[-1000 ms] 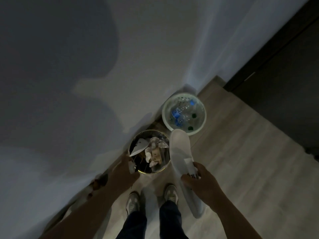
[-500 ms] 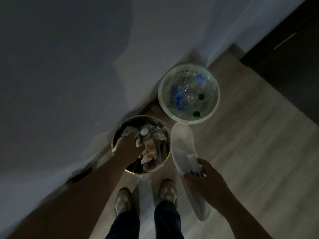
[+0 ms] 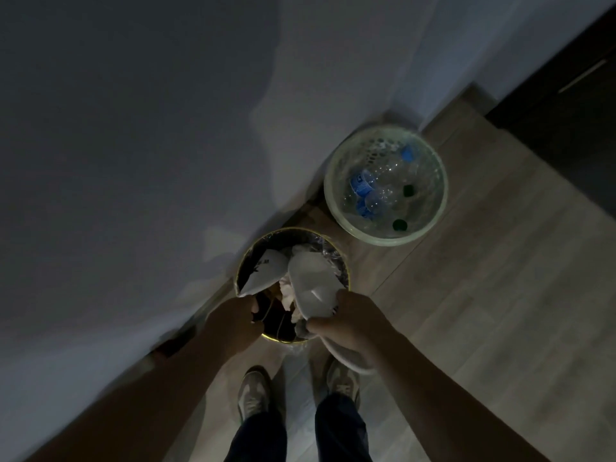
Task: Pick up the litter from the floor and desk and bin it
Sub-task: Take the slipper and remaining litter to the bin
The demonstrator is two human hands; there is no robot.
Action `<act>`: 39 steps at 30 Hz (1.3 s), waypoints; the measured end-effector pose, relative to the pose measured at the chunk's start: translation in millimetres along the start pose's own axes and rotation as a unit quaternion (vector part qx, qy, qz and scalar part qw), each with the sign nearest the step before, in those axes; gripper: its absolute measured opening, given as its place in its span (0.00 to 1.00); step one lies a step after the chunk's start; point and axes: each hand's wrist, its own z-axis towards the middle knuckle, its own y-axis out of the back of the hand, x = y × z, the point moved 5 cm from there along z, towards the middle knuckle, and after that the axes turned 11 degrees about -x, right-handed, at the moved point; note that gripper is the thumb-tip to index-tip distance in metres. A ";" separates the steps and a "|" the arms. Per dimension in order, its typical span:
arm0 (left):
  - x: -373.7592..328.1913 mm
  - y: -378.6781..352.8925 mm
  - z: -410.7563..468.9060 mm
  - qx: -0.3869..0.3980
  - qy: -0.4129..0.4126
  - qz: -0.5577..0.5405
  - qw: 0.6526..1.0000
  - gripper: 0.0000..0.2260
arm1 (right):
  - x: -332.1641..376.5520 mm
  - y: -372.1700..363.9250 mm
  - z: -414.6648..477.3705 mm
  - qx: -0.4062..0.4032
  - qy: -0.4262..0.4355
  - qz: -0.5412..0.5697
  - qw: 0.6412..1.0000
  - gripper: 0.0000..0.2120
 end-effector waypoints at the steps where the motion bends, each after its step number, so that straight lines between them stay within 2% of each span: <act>1: 5.1 0.8 -2.0 0.000 0.000 0.003 1.000 0.13 | 7.6 -6.6 9.3 -0.007 -0.002 -0.004 1.000 0.35; 6: 33.1 7.6 -8.3 0.004 0.024 0.010 1.000 0.13 | 23.1 -26.1 42.7 -0.073 -0.080 0.011 0.994 0.49; 9: 42.7 13.5 -13.1 0.001 0.019 0.009 1.000 0.14 | 27.7 -32.2 35.8 -0.081 -0.070 0.031 0.994 0.42; 13: 42.6 24.9 -26.1 0.005 0.000 0.001 1.000 0.15 | 26.2 -27.8 14.7 -0.089 -0.023 -0.021 0.996 0.36; 17: 31.8 48.1 -44.5 -0.007 -0.031 -0.003 0.999 0.16 | 23.9 -17.1 -9.9 -0.072 0.008 -0.041 0.997 0.37; 21: 24.0 59.6 -53.4 -0.025 -0.069 0.008 0.997 0.16 | 10.5 -37.0 -27.4 -0.032 0.052 -0.148 0.987 0.44; 24: 33.2 41.7 -48.9 -0.010 -0.060 0.007 0.998 0.16 | -9.6 -63.5 -18.7 -0.032 0.054 -0.202 0.977 0.49; 28: 47.9 2.1 -38.2 0.009 -0.048 0.011 0.999 0.14 | -31.9 -98.0 2.6 -0.062 0.063 -0.235 0.968 0.45; 32: 55.4 -30.4 -24.2 0.021 -0.060 0.027 0.998 0.14 | -46.6 -110.2 24.1 -0.118 0.096 -0.312 0.938 0.41; 36: 58.6 -42.9 -17.0 0.030 -0.061 0.036 0.997 0.14 | -50.5 -102.8 31.4 -0.170 0.152 -0.278 0.933 0.38; 39: 53.3 -37.0 -18.2 0.028 -0.065 0.041 0.997 0.13 | -38.1 -80.1 22.2 -0.229 0.197 -0.154 0.941 0.34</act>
